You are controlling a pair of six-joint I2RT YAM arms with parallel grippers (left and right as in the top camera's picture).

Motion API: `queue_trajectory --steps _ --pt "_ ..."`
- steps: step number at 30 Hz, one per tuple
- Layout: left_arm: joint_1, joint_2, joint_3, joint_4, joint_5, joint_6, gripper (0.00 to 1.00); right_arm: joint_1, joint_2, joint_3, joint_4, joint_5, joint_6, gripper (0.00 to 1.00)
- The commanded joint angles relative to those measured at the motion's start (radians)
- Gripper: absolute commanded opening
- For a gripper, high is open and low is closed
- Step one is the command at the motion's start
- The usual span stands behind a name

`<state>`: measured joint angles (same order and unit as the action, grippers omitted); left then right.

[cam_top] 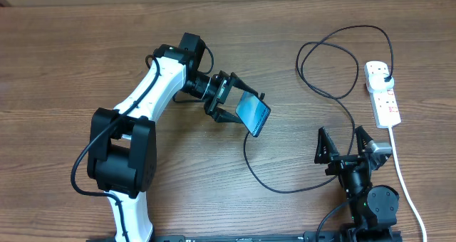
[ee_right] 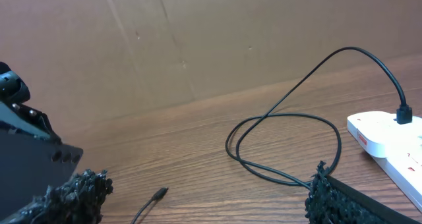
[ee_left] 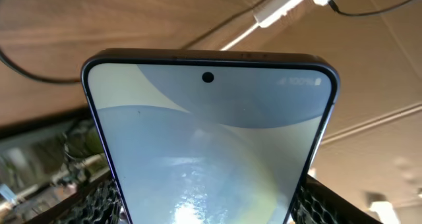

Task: Plug charger to phone and switch on socket
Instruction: 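Lift the phone with the left gripper and hold it upright mid-table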

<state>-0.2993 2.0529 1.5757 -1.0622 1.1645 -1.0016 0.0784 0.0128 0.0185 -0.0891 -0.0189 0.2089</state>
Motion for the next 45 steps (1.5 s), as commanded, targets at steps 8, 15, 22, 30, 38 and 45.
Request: queue_trajectory --steps 8,15,22,30,38,45 --pt "0.031 0.002 0.027 -0.004 0.175 -0.114 0.38 -0.005 -0.010 -0.011 0.006 -0.001 0.003 1.00" --pt "0.084 0.002 0.027 -0.004 0.212 -0.132 0.37 -0.005 -0.010 -0.011 0.006 -0.001 0.003 1.00" --pt "0.153 0.002 0.027 -0.004 0.224 -0.141 0.36 -0.005 -0.010 -0.011 0.006 -0.001 0.003 1.00" --pt "0.229 0.002 0.027 -0.004 0.227 -0.151 0.36 -0.005 -0.010 -0.011 0.006 -0.001 0.003 1.00" --pt "0.256 0.002 0.027 -0.004 0.271 -0.151 0.36 -0.005 -0.010 -0.011 0.006 -0.001 0.003 1.00" --pt "0.257 0.002 0.027 -0.004 0.269 -0.156 0.36 -0.005 -0.010 -0.011 0.006 -0.001 0.003 1.00"
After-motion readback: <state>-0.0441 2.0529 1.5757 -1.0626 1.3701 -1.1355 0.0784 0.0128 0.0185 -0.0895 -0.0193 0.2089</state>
